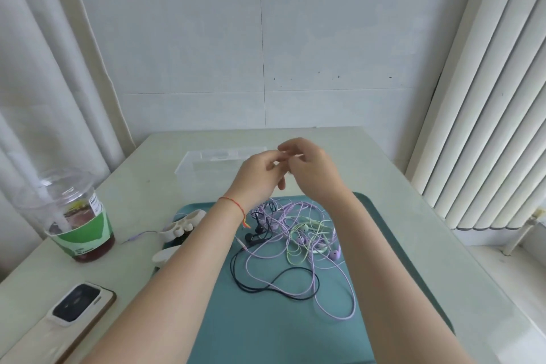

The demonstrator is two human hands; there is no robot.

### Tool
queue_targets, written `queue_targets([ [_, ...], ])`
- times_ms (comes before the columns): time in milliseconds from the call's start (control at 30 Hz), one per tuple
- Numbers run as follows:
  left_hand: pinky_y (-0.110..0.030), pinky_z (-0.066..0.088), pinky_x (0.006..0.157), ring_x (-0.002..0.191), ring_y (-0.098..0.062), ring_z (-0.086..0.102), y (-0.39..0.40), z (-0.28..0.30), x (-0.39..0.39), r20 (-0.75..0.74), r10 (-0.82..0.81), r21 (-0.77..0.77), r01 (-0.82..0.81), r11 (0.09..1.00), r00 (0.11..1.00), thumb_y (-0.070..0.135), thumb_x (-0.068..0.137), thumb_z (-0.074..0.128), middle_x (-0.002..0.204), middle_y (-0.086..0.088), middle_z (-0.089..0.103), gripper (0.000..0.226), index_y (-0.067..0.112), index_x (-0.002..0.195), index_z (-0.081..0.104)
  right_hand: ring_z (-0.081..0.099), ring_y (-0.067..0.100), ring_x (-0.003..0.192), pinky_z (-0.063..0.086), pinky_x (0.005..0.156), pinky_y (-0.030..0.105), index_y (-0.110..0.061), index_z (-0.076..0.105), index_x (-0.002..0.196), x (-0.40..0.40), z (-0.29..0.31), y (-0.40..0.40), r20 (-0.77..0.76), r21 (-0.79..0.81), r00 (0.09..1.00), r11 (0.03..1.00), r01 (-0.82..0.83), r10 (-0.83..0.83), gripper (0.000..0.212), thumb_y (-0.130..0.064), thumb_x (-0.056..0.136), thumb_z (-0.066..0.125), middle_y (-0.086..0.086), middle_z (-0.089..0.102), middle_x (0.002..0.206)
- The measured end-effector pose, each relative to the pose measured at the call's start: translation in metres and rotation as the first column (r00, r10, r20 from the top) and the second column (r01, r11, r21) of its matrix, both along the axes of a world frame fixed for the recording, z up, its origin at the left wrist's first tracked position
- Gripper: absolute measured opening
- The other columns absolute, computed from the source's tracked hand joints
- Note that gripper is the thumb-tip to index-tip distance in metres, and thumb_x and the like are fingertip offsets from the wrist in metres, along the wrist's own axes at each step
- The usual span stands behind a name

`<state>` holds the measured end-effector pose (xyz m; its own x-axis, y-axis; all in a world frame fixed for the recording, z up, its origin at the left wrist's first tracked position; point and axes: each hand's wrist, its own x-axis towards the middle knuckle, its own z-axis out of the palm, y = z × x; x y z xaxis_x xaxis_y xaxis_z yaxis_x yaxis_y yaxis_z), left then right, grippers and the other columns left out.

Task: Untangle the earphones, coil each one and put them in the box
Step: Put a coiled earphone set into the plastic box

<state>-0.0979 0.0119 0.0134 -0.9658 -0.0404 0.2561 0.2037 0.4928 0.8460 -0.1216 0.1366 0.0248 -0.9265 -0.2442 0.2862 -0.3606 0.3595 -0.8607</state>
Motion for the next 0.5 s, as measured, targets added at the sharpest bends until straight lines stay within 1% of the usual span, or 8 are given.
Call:
queue_targets([
  [33,-0.017,0.032,0.043,0.038,-0.004,0.041,-0.001,-0.002,0.000,-0.015,0.017,-0.005,-0.017,1.000,1.000,0.026,0.097,0.053,0.061,-0.001,0.062,0.020,0.022,0.087,0.069,0.062,0.015,0.076,0.052,0.064,0.030,-0.017,0.061,0.110,0.000,-0.002,-0.001,0.033,0.039,0.999,0.999,-0.020,0.019,0.034,-0.003,0.090,0.038,0.000,0.066,0.091],
  [100,-0.016,0.033,0.044,0.038,-0.001,0.041,-0.005,-0.011,0.000,-0.019,0.047,0.008,-0.047,0.999,0.999,0.025,0.097,0.054,0.061,0.000,0.062,0.018,0.019,0.089,0.069,0.052,0.010,0.059,0.040,0.050,0.023,-0.018,0.061,0.109,-0.001,-0.008,0.001,0.075,0.167,0.997,0.986,-0.029,0.016,0.026,-0.010,0.095,0.041,-0.001,0.063,0.081],
  [167,-0.016,0.036,0.047,0.040,0.000,0.044,-0.010,-0.022,0.001,-0.007,0.072,0.024,-0.072,0.997,0.997,0.026,0.095,0.057,0.062,0.001,0.063,0.011,0.020,0.095,0.066,0.044,0.006,0.054,0.032,0.049,0.020,-0.016,0.065,0.105,-0.004,-0.013,0.005,0.073,0.304,0.997,0.952,-0.024,0.002,0.019,-0.018,0.096,0.048,-0.003,0.060,0.079],
  [233,-0.018,0.039,0.050,0.044,-0.001,0.047,-0.015,-0.032,0.003,0.020,0.068,0.054,-0.069,0.996,0.997,0.027,0.094,0.060,0.062,0.003,0.062,0.008,0.022,0.094,0.065,0.042,0.006,0.052,0.030,0.048,0.020,-0.016,0.069,0.094,-0.006,-0.015,0.008,0.034,0.335,0.999,0.942,0.012,-0.025,0.017,-0.020,0.094,0.053,-0.006,0.056,0.071],
  [267,-0.020,0.041,0.052,0.045,-0.003,0.048,-0.016,-0.036,0.004,0.037,0.052,0.078,-0.055,0.995,0.998,0.027,0.094,0.060,0.061,0.004,0.062,0.008,0.021,0.092,0.066,0.042,0.007,0.052,0.030,0.048,0.020,-0.016,0.069,0.090,-0.007,-0.015,0.008,-0.007,0.288,0.998,0.955,0.069,-0.070,0.017,-0.019,0.094,0.053,-0.007,0.055,0.069],
  [333,-0.026,0.045,0.054,0.048,-0.008,0.052,-0.020,-0.041,0.006,0.070,0.013,0.105,-0.020,0.994,0.997,0.023,0.095,0.060,0.061,0.006,0.063,0.011,0.019,0.089,0.068,0.042,0.007,0.054,0.032,0.049,0.017,-0.014,0.065,0.091,-0.010,-0.013,0.009,-0.088,0.038,0.965,0.967,0.250,-0.246,0.018,-0.015,0.096,0.048,-0.009,0.054,0.068],
  [433,-0.031,0.053,0.064,0.056,-0.012,0.061,-0.024,-0.045,0.007,0.086,0.005,0.115,-0.015,0.993,0.996,0.018,0.095,0.059,0.067,0.004,0.069,0.014,0.017,0.088,0.071,0.048,0.015,0.059,0.043,0.060,0.031,-0.020,0.058,0.089,-0.015,-0.010,0.017,-0.050,-0.352,0.866,0.820,0.451,-0.498,0.019,-0.014,0.096,0.042,-0.006,0.053,0.067],
  [500,-0.028,0.055,0.069,0.062,-0.014,0.066,-0.028,-0.044,0.007,0.054,0.020,0.134,-0.027,0.991,0.998,0.017,0.095,0.059,0.071,0.002,0.072,0.015,0.017,0.088,0.073,0.055,0.023,0.066,0.049,0.067,0.041,-0.024,0.058,0.085,-0.020,-0.012,0.026,0.014,-0.358,0.835,0.777,0.518,-0.550,0.020,-0.016,0.094,0.041,-0.002,0.057,0.070],
])
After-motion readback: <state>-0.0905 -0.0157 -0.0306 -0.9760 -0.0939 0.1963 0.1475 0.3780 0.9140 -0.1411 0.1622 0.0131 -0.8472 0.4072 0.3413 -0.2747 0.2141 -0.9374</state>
